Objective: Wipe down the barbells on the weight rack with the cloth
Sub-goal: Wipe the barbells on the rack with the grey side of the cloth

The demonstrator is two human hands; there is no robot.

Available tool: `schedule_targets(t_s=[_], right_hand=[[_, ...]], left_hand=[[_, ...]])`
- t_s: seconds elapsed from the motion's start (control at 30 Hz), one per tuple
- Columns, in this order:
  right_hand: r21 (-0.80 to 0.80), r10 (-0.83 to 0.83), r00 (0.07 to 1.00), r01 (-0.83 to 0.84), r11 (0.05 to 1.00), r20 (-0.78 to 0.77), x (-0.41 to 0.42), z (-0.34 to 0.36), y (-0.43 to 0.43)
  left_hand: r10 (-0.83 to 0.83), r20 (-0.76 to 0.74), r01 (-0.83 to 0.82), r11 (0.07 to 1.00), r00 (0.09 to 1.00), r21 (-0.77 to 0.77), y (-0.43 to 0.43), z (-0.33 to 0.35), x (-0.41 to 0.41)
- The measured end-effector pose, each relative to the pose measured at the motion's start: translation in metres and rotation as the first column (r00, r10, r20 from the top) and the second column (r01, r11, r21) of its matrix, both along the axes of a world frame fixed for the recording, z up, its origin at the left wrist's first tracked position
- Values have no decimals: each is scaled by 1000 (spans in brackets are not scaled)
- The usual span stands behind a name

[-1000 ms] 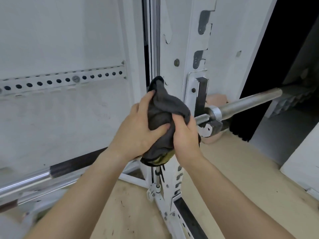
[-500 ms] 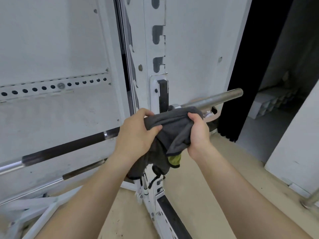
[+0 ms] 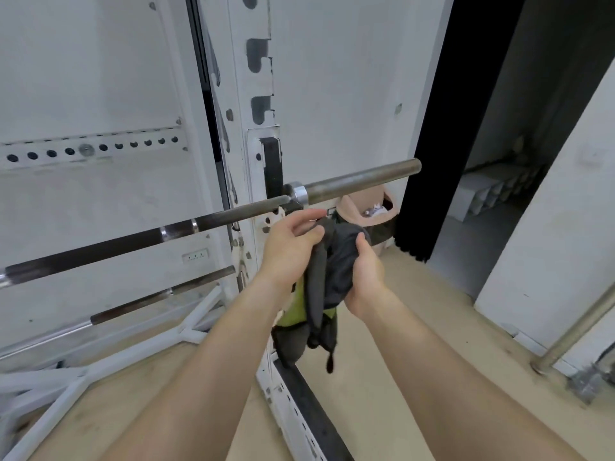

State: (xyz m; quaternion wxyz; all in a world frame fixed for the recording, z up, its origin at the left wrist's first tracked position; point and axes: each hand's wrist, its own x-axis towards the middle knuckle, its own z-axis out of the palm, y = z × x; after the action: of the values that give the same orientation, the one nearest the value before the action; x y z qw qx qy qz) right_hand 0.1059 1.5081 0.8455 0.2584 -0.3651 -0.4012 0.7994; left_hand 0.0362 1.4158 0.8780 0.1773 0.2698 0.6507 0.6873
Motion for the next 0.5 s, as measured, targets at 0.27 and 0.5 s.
schedule_targets(t_s=[0.27,0.5], right_hand=[[36,203,979,-203,979,-11,17,3,67],[64,286,957,-284,957,-40,33,6,190]], left_hand=[[49,37,-49,999,998,9,74,5,16],[230,-405,-330,923,885,-196,162,10,23]])
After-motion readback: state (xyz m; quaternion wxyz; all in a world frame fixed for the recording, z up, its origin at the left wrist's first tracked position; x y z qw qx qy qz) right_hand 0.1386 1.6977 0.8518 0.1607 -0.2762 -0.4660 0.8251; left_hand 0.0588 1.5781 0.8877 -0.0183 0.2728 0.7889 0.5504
